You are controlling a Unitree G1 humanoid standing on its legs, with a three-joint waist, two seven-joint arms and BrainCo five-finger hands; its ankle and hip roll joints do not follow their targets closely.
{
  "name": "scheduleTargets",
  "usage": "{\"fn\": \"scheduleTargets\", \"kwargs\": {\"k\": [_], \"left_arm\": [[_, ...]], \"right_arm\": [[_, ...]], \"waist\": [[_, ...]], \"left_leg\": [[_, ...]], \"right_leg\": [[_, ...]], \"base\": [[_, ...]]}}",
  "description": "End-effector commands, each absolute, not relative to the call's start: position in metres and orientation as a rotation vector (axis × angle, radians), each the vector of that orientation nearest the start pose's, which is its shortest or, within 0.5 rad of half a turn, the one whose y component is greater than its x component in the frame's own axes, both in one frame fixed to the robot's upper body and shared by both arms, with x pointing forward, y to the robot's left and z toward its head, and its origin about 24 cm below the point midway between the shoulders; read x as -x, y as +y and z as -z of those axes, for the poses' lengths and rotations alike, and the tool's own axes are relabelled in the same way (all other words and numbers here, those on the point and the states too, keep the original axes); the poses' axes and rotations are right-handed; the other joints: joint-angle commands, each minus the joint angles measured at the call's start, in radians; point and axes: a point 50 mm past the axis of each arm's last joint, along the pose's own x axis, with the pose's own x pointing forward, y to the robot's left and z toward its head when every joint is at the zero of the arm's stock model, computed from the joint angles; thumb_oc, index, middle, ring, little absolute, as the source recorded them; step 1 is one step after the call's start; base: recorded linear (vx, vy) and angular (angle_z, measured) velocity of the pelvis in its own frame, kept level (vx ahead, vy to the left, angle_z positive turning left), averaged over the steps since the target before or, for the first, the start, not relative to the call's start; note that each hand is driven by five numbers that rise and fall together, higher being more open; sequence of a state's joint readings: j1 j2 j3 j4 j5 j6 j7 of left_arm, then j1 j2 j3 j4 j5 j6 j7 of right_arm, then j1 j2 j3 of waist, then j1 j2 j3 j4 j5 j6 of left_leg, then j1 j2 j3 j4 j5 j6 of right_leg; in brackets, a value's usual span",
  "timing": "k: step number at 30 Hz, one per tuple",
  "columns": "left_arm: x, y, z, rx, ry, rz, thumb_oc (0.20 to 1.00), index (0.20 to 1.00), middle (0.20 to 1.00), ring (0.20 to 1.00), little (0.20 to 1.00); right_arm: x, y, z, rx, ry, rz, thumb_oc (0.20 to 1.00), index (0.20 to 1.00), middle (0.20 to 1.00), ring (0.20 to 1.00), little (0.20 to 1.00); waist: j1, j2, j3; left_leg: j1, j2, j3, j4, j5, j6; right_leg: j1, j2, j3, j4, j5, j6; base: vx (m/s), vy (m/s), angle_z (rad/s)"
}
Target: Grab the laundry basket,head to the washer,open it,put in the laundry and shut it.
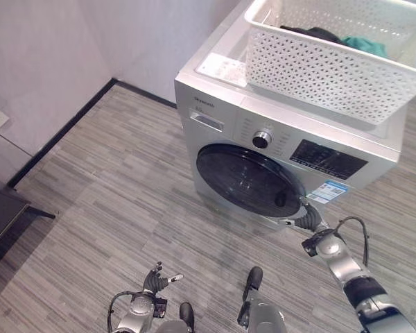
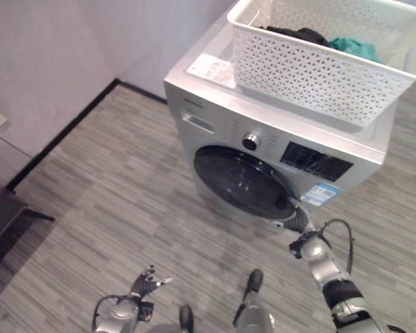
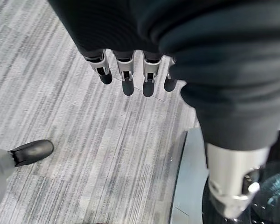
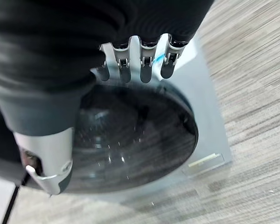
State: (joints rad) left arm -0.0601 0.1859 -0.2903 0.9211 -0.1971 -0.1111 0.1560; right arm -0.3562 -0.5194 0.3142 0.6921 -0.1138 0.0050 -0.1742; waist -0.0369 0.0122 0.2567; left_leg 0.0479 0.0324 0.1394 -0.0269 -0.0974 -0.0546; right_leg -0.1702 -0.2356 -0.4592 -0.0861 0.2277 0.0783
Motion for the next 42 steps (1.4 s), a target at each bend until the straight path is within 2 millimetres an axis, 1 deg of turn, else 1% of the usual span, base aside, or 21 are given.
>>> {"fn": "scheduleTargets", "kwargs": {"k": [1, 3, 4, 5, 6, 7, 8, 11, 12, 13, 14, 15, 17, 18, 19, 22, 26, 28, 35, 41, 42], "left_arm": [[-0.193, 0.172, 0.116, -0.171, 0.692, -0.048, 1.0, 1.0, 1.0, 1.0, 1.0], [-0.194, 0.17, 0.115, -0.175, 0.683, -0.043, 1.0, 1.0, 1.0, 1.0, 1.0], [-0.195, 0.169, 0.114, -0.171, 0.674, -0.039, 1.0, 1.0, 1.0, 1.0, 1.0], [-0.197, 0.167, 0.112, -0.17, 0.657, -0.031, 1.0, 1.0, 1.0, 1.0, 1.0], [-0.197, 0.167, 0.112, -0.169, 0.656, -0.031, 1.0, 1.0, 1.0, 1.0, 1.0], [-0.198, 0.164, 0.11, -0.165, 0.645, -0.012, 1.0, 1.0, 1.0, 1.0, 1.0], [-0.198, 0.164, 0.11, -0.165, 0.644, -0.012, 1.0, 1.0, 1.0, 1.0, 1.0], [-0.2, 0.163, 0.108, -0.163, 0.632, -0.005, 1.0, 1.0, 1.0, 1.0, 1.0], [-0.199, 0.163, 0.11, -0.157, 0.645, -0.013, 1.0, 1.0, 1.0, 1.0, 1.0], [-0.199, 0.163, 0.11, -0.157, 0.645, -0.013, 1.0, 1.0, 1.0, 1.0, 1.0], [-0.197, 0.164, 0.114, -0.153, 0.671, -0.034, 1.0, 1.0, 1.0, 1.0, 1.0], [-0.195, 0.162, 0.116, -0.152, 0.686, -0.031, 1.0, 1.0, 1.0, 1.0, 1.0], [-0.195, 0.159, 0.117, -0.155, 0.697, -0.028, 1.0, 1.0, 1.0, 1.0, 1.0], [-0.197, 0.156, 0.117, -0.156, 0.698, -0.017, 1.0, 1.0, 1.0, 1.0, 1.0], [-0.196, 0.156, 0.117, -0.158, 0.698, -0.016, 1.0, 1.0, 1.0, 1.0, 1.0], [-0.203, 0.147, 0.113, -0.159, 0.673, 0.015, 1.0, 1.0, 1.0, 1.0, 1.0], [-0.204, 0.144, 0.112, -0.17, 0.667, 0.037, 1.0, 1.0, 1.0, 1.0, 1.0], [-0.203, 0.146, 0.112, -0.161, 0.665, 0.032, 1.0, 1.0, 1.0, 1.0, 1.0], [-0.203, 0.149, 0.11, -0.137, 0.651, 0.01, 1.0, 1.0, 1.0, 1.0, 1.0], [-0.203, 0.147, 0.108, -0.097, 0.635, 0.005, 1.0, 1.0, 1.0, 1.0, 1.0], [-0.204, 0.145, 0.108, -0.089, 0.633, 0.003, 1.0, 1.0, 1.0, 1.0, 1.0]], "right_arm": [[-0.317, -0.234, -0.014, 0.803, 0.252, 0.047, 1.0, 1.0, 1.0, 1.0, 1.0], [-0.325, -0.232, -0.02, 0.814, 0.238, 0.048, 1.0, 1.0, 1.0, 1.0, 1.0], [-0.329, -0.235, -0.023, 0.82, 0.238, 0.067, 1.0, 1.0, 1.0, 1.0, 1.0], [-0.341, -0.245, -0.039, 0.863, 0.22, 0.112, 1.0, 1.0, 1.0, 1.0, 1.0], [-0.341, -0.245, -0.039, 0.863, 0.22, 0.112, 1.0, 1.0, 1.0, 1.0, 1.0], [-0.352, -0.257, -0.058, 0.915, 0.196, 0.15, 1.0, 1.0, 1.0, 1.0, 1.0], [-0.352, -0.257, -0.058, 0.916, 0.195, 0.15, 1.0, 1.0, 1.0, 1.0, 1.0], [-0.363, -0.279, -0.093, 0.948, 0.147, 0.248, 1.0, 1.0, 1.0, 1.0, 1.0], [-0.365, -0.281, -0.107, 0.968, 0.096, 0.268, 1.0, 1.0, 1.0, 1.0, 1.0], [-0.365, -0.281, -0.107, 0.968, 0.096, 0.268, 1.0, 1.0, 1.0, 1.0, 1.0], [-0.361, -0.278, -0.13, 0.993, -0.029, 0.286, 1.0, 1.0, 1.0, 1.0, 1.0], [-0.355, -0.278, -0.136, 1.012, -0.089, 0.303, 1.0, 1.0, 1.0, 1.0, 1.0], [-0.343, -0.28, -0.137, 0.997, -0.133, 0.332, 1.0, 1.0, 1.0, 1.0, 1.0], [-0.332, -0.28, -0.133, 0.981, -0.156, 0.349, 1.0, 1.0, 1.0, 1.0, 1.0], [-0.331, -0.28, -0.132, 0.981, -0.154, 0.35, 1.0, 1.0, 1.0, 1.0, 1.0], [-0.31, -0.282, -0.128, 0.914, -0.191, 0.416, 1.0, 1.0, 1.0, 1.0, 1.0], [-0.303, -0.28, -0.127, 0.874, -0.213, 0.445, 1.0, 1.0, 1.0, 1.0, 1.0], [-0.308, -0.275, -0.119, 0.865, -0.184, 0.416, 1.0, 1.0, 1.0, 1.0, 1.0], [-0.327, -0.259, -0.116, 0.843, -0.167, 0.369, 1.0, 1.0, 1.0, 1.0, 1.0], [-0.346, -0.24, -0.109, 0.801, -0.133, 0.313, 1.0, 1.0, 1.0, 1.0, 1.0], [-0.351, -0.231, -0.105, 0.779, -0.121, 0.297, 1.0, 1.0, 1.0, 1.0, 1.0]], "waist": [[0.023, -0.034, 0.016], [0.028, -0.028, 0.024], [0.031, -0.024, 0.029], [0.036, -0.012, 0.04], [0.035, -0.011, 0.04], [0.037, 0.0, 0.049], [0.036, 0.001, 0.048], [0.032, 0.015, 0.055], [0.023, 0.019, 0.052], [0.024, 0.019, 0.052], [0.004, 0.016, 0.05], [-0.009, 0.016, 0.046], [-0.023, 0.014, 0.042], [-0.034, 0.013, 0.04], [-0.032, 0.012, 0.039], [-0.052, 0.005, 0.038], [-0.054, 0.001, 0.039], [-0.044, -0.002, 0.042], [-0.022, 0.006, 0.058], [-0.009, 0.02, 0.066], [-0.003, 0.024, 0.068]], "left_leg": [[0.07, 0.028, -0.022, 0.05, -0.117, 0.0], [0.052, 0.029, -0.026, 0.054, -0.111, -0.003], [0.041, 0.03, -0.028, 0.057, -0.108, -0.005], [0.017, 0.029, -0.035, 0.065, -0.104, -0.008], [0.016, 0.03, -0.036, 0.065, -0.104, -0.008], [-0.008, 0.025, -0.037, 0.082, -0.106, -0.009], [-0.009, 0.025, -0.037, 0.082, -0.106, -0.009], [-0.034, 0.02, -0.036, 0.095, -0.104, -0.014], [-0.037, 0.024, -0.029, 0.087, -0.098, -0.018], [-0.037, 0.024, -0.029, 0.087, -0.098, -0.018], [-0.032, 0.031, -0.024, 0.072, -0.091, -0.022], [-0.025, 0.035, -0.021, 0.058, -0.089, -0.022], [-0.018, 0.043, -0.021, 0.043, -0.085, -0.022], [-0.012, 0.048, -0.018, 0.031, -0.086, -0.021], [-0.012, 0.048, -0.018, 0.031, -0.086, -0.021], [-0.004, 0.056, -0.013, 0.023, -0.088, -0.02], [0.003, 0.058, -0.011, 0.014, -0.09, -0.018], [0.007, 0.054, -0.013, 0.003, -0.09, -0.017], [-0.012, 0.049, -0.021, 0.002, -0.081, -0.018], [-0.036, 0.047, -0.032, 0.005, -0.07, -0.021], [-0.042, 0.047, -0.034, 0.007, -0.069, -0.022]], "right_leg": [[-0.123, -0.054, 0.087, 0.027, -0.002, 0.097], [-0.136, -0.053, 0.088, 0.027, -0.002, 0.095], [-0.143, -0.054, 0.089, 0.027, -0.001, 0.095], [-0.157, -0.056, 0.093, 0.026, 0.0, 0.093], [-0.158, -0.057, 0.093, 0.027, 0.0, 0.093], [-0.173, -0.06, 0.098, 0.027, 0.002, 0.093], [-0.173, -0.06, 0.098, 0.027, 0.002, 0.093], [-0.193, -0.06, 0.109, 0.025, 0.004, 0.092], [-0.204, -0.055, 0.116, 0.024, 0.003, 0.091], [-0.205, -0.054, 0.116, 0.024, 0.003, 0.091], [-0.212, -0.044, 0.124, 0.025, 0.001, 0.089], [-0.216, -0.036, 0.125, 0.025, 0.0, 0.088], [-0.223, -0.026, 0.128, 0.026, 0.0, 0.088], [-0.226, -0.021, 0.131, 0.025, 0.0, 0.088], [-0.226, -0.02, 0.131, 0.025, 0.0, 0.088], [-0.233, -0.013, 0.133, 0.027, -0.001, 0.091], [-0.237, -0.011, 0.137, 0.027, 0.002, 0.093], [-0.243, -0.011, 0.137, 0.03, 0.006, 0.095], [-0.263, -0.022, 0.137, 0.037, 0.011, 0.094], [-0.277, -0.03, 0.133, 0.041, 0.011, 0.091], [-0.279, -0.03, 0.132, 0.042, 0.01, 0.09]], "base": [[-0.02, -0.017, 0.15], [-0.02, -0.032, 0.15], [-0.03, -0.044, 0.06], [-0.03, -0.033, 0.03], [-0.01, -0.031, 0.07], [0.01, -0.014, 0.08], [0.01, -0.021, 0.09], [0.03, -0.009, 0.06], [0.03, -0.001, 0.03], [0.06, -0.001, 0.02], [0.06, -0.014, -0.02], [0.07, -0.018, 0.01], [0.04, -0.019, 0.0], [0.02, -0.011, -0.04], [0.02, -0.004, -0.06], [0.01, -0.022, -0.11], [0.0, 0.0, 0.0], [0.0, 0.0, 0.0], [0.0, -0.001, -0.01], [0.0, 0.001, 0.05], [0.02, 0.009, 0.06]]}}
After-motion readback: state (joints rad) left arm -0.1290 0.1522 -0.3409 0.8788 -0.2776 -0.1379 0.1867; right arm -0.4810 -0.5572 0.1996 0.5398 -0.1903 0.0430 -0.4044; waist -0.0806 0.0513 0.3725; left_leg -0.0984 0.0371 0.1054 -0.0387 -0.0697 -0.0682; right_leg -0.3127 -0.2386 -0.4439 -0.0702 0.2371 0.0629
